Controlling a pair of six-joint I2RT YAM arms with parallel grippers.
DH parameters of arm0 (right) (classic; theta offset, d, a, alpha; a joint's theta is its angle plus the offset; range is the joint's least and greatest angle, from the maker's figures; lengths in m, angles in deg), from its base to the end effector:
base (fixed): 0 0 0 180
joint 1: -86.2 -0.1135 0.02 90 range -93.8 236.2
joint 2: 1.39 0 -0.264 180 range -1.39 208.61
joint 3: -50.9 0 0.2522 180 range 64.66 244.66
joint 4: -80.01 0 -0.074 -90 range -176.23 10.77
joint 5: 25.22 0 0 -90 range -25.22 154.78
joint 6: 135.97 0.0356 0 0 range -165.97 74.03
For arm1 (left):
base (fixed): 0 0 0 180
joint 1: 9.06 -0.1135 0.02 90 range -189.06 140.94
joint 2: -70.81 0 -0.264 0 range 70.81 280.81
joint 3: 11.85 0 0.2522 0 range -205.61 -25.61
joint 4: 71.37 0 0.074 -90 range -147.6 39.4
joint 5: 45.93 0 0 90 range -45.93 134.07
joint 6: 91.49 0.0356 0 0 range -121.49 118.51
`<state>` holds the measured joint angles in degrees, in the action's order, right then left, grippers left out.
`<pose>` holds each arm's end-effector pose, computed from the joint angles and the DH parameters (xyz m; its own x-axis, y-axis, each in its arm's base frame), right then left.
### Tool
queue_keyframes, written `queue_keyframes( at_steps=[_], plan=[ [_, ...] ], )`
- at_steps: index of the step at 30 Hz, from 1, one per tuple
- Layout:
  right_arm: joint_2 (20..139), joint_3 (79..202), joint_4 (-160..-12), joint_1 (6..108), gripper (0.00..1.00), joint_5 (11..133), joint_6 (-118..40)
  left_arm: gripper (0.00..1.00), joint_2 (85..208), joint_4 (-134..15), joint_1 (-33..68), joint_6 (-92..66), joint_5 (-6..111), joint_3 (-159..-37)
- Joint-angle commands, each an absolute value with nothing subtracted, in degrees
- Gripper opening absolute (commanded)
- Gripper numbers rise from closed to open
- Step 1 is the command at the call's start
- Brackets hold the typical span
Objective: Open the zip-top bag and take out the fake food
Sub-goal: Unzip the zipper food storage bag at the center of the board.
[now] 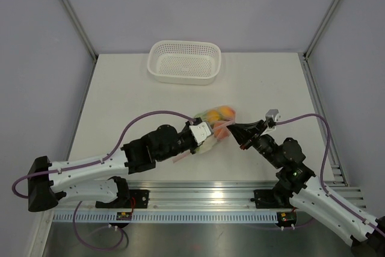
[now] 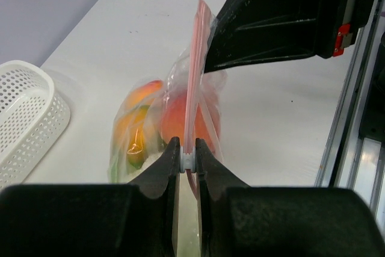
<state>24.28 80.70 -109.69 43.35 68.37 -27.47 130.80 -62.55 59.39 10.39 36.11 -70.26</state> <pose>0.1011 0.0968 0.2722 -0.0633 0.3732 -0.9256 -0.7416 0.6031 0.2939 0.0955 -0.2284 0.3154 0.1144 0.2653 -0.9574 0.8661 0.4454 0.2269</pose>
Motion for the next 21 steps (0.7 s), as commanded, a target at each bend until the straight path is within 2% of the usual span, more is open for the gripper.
queue_keyframes(
  at_steps=[1, 21],
  plan=[
    [22.08, 81.45, -114.44, 43.31, 0.01, 56.71, -27.86, 0.00, 131.11, -57.69, 58.71, 9.58, 35.02, -71.84],
    [11.88, 79.08, -106.09, 43.39, 0.00, 33.50, -26.28, 0.00, 134.62, -52.07, 58.71, 8.79, 31.77, -74.83]
  ],
)
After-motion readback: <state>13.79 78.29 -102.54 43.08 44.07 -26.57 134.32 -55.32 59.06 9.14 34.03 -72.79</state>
